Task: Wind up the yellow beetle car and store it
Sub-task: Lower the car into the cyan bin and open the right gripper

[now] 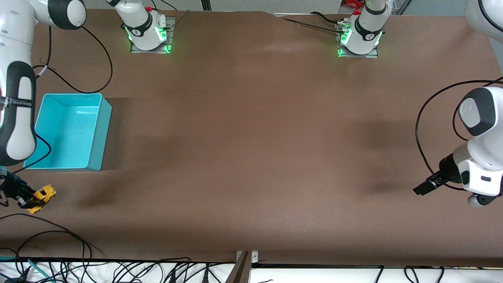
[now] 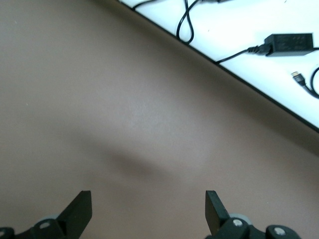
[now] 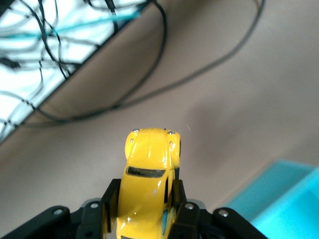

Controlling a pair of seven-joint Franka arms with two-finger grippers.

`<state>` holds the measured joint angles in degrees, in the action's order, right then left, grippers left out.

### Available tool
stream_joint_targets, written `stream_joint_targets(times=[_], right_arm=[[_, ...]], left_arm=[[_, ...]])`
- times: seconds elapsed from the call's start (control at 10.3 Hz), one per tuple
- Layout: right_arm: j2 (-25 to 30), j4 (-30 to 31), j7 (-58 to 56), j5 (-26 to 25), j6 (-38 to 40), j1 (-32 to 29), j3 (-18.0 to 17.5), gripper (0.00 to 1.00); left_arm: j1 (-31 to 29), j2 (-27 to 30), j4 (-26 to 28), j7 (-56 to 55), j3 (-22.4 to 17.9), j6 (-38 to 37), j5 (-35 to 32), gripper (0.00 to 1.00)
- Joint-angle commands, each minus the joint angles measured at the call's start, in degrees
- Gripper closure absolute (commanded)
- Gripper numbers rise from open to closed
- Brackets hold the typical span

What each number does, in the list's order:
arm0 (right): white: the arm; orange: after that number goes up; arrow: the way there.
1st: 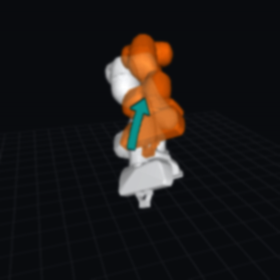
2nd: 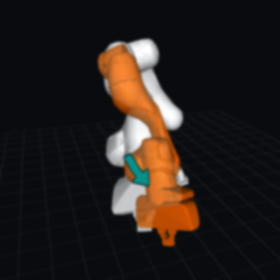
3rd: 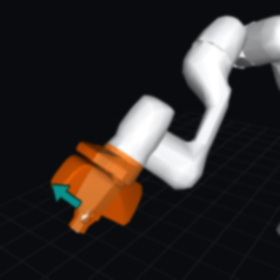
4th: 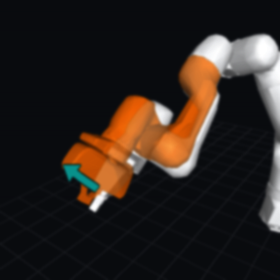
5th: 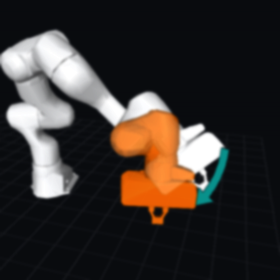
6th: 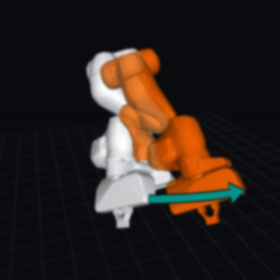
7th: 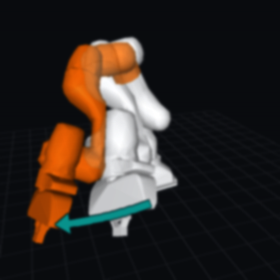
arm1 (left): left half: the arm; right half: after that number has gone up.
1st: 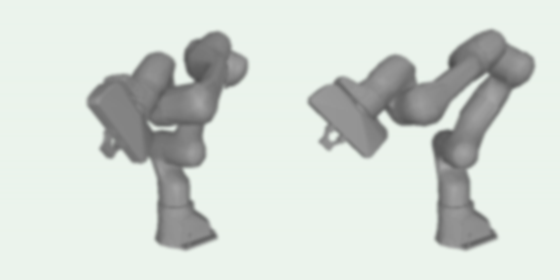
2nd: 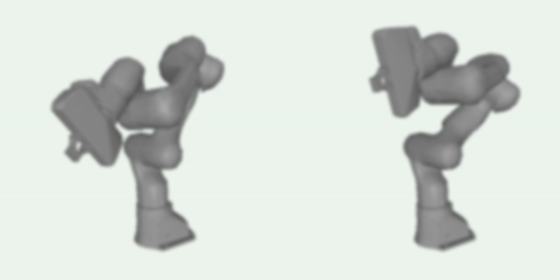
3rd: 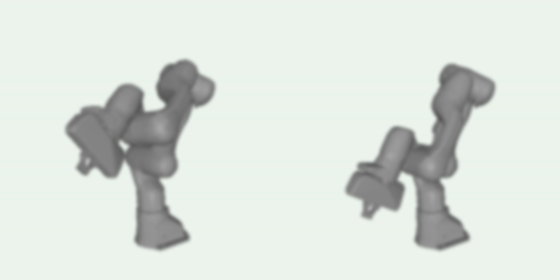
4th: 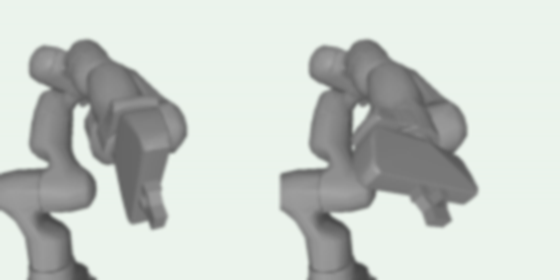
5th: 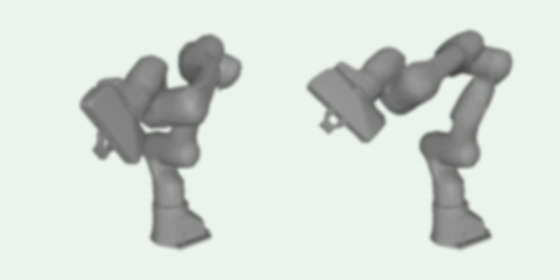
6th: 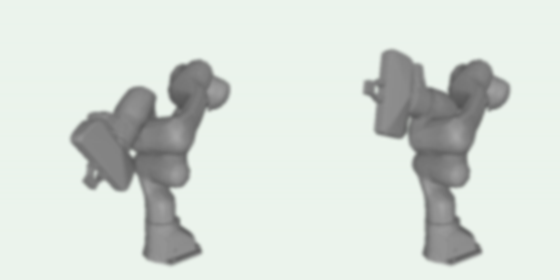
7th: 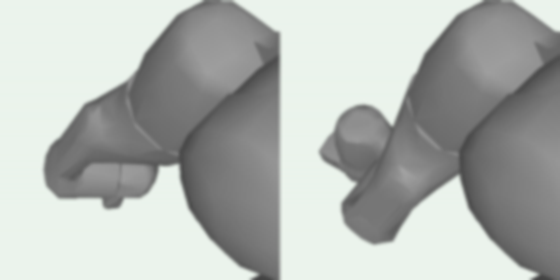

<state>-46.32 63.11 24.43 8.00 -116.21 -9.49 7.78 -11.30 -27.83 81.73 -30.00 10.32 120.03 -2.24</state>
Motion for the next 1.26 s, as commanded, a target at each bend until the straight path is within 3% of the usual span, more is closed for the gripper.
stream_joint_targets(times=[0.0, 0.1, 0.29, 0.48, 0.68, 0.87, 1.16], right_arm=[[7.36, 8.47, -0.78, -1.67, 8.26, 0.17, -0.31, 0.66], [10.95, 14.44, -2.18, -3.76, 8.02, 0.17, -0.31, 0.66], [19.29, 26.47, -4.47, -5.88, 6.36, 0.34, -0.48, 0.66], [28.53, 41.49, -7.71, -7.38, -0.21, 0.26, -0.31, 0.66], [33.56, 52.59, -13.59, -7.47, -5.66, 0.08, 1.7, 0.66], [34.11, 61.39, -20.78, -7.39, -15.05, 0.08, 3.81, 0.65], [30.26, 64.32, -26.71, -7.38, -23.51, -0.18, 4.7, 0.64]], left_arm=[[-0.48, 1.11, -0.61, 2.31, -0.48, -1.47, -2.93, 0.0], [-1.52, 1.11, -0.44, 3.71, -0.48, -1.56, -7.56, 0.0], [-2.06, 1.72, -0.61, 6.09, 0.04, -3.74, -8.57, 0.0], [-1.8, 4.35, -0.61, 9.59, 0.31, -7.95, -8.23, 0.0], [-1.44, 6.38, -0.61, 12.33, 1.53, -13.4, -7.96, 0.0], [-1.53, 7.87, -0.44, 13.65, 2.24, -17.01, -7.96, 0.0], [-1.97, 7.88, -0.61, 13.83, 2.24, -17.12, -7.96, 0.0]])
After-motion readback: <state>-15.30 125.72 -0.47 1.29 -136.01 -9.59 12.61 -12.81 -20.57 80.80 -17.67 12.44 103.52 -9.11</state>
